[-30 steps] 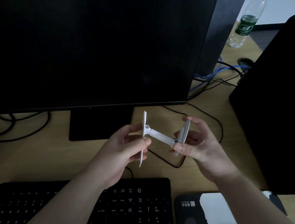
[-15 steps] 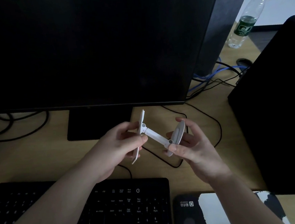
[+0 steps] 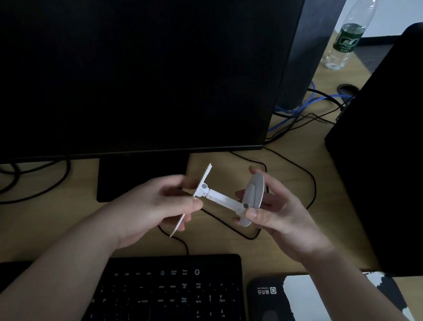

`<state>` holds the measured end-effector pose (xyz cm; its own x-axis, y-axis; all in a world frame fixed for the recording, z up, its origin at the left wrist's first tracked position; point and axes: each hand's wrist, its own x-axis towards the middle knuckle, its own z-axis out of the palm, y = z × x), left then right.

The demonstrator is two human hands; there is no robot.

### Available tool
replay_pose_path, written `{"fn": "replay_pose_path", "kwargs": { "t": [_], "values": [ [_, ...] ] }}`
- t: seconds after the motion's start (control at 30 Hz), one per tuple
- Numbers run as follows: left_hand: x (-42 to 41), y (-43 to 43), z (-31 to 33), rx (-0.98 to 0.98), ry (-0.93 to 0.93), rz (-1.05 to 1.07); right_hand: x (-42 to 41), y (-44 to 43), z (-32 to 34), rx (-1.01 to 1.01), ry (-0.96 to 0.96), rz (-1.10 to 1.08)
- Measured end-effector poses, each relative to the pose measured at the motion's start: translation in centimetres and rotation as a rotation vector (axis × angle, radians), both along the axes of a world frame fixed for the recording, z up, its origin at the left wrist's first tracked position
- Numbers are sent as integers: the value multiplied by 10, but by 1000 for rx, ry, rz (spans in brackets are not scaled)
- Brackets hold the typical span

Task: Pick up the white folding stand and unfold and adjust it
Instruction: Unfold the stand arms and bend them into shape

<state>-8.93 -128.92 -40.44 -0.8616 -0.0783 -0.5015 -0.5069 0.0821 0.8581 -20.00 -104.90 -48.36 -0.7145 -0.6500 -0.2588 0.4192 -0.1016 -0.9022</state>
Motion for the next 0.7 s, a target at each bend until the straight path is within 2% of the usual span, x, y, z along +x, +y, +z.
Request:
{"fn": "replay_pose_path", "kwargs": {
  "t": [0.13, 0.33, 0.4, 0.53, 0.7],
  "values": [
    [1, 4, 0, 51, 23, 60, 1, -3, -2, -7, -60, 9],
    [4, 10, -9, 24, 39, 84, 2, -3, -4, -32, -131, 48],
    [3, 10, -12, -75, 36, 68, 2, -4, -6, -48, -171, 43],
    [-2, 6, -11, -431, 129, -70, 0, -9, -2, 10, -224, 39],
    [-11, 5, -2, -541, 361, -204, -8, -15, 10, 139, -281, 166]
  ]
}}
